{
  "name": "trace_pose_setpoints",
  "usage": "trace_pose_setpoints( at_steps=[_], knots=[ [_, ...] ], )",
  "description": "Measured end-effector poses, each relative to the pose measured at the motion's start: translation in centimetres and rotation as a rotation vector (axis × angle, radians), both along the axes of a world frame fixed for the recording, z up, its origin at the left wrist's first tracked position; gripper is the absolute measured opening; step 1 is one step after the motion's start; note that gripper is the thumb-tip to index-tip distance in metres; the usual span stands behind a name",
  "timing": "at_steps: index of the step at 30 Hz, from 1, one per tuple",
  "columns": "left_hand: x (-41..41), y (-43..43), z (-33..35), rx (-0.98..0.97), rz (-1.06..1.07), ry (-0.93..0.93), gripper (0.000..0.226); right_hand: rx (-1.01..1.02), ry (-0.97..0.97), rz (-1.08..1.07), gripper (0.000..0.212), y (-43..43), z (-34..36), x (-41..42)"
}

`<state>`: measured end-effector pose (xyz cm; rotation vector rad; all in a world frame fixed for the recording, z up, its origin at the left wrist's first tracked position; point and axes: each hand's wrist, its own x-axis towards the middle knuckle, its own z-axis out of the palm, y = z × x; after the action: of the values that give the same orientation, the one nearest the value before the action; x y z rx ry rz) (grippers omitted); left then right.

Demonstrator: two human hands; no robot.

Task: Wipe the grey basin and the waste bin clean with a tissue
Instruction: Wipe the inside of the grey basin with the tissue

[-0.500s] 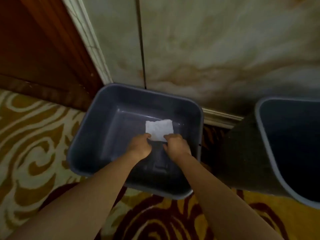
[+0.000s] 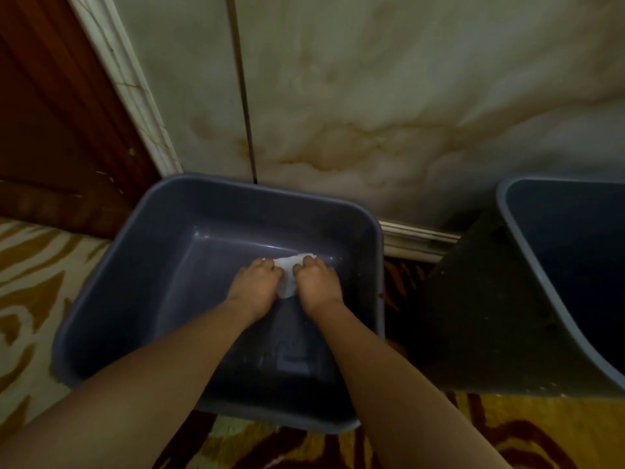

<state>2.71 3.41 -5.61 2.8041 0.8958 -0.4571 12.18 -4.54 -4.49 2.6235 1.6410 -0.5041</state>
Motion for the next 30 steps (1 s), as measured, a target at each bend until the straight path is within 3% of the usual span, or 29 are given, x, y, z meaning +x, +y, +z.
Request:
trace_pose_setpoints(
  at_steps=[9,15,24,30],
  knots=[
    [0.0,-1.0,1.6,0.133,-0.035,-0.031,0.027,0.051,0.082,-0.078,0.026,-1.1,2.1,-0.8],
    [0.0,-1.7,4.0,0.045,0.067,-0.252,0.030,0.181,0.139,-0.199,0.023,-2.5,5.5,-0.6],
    [1.1,-4.0,11.3,-0.254,0.136,-0.571,0.021,0.317,0.141,-0.292,0.025,-6.5,11.3,-1.7],
    [0.7,-6.8,16.9,-0.348,-0.052,-0.606,0.005,0.477,0.120,-0.328,0.016,-11.7,15.4,-3.1]
  ],
)
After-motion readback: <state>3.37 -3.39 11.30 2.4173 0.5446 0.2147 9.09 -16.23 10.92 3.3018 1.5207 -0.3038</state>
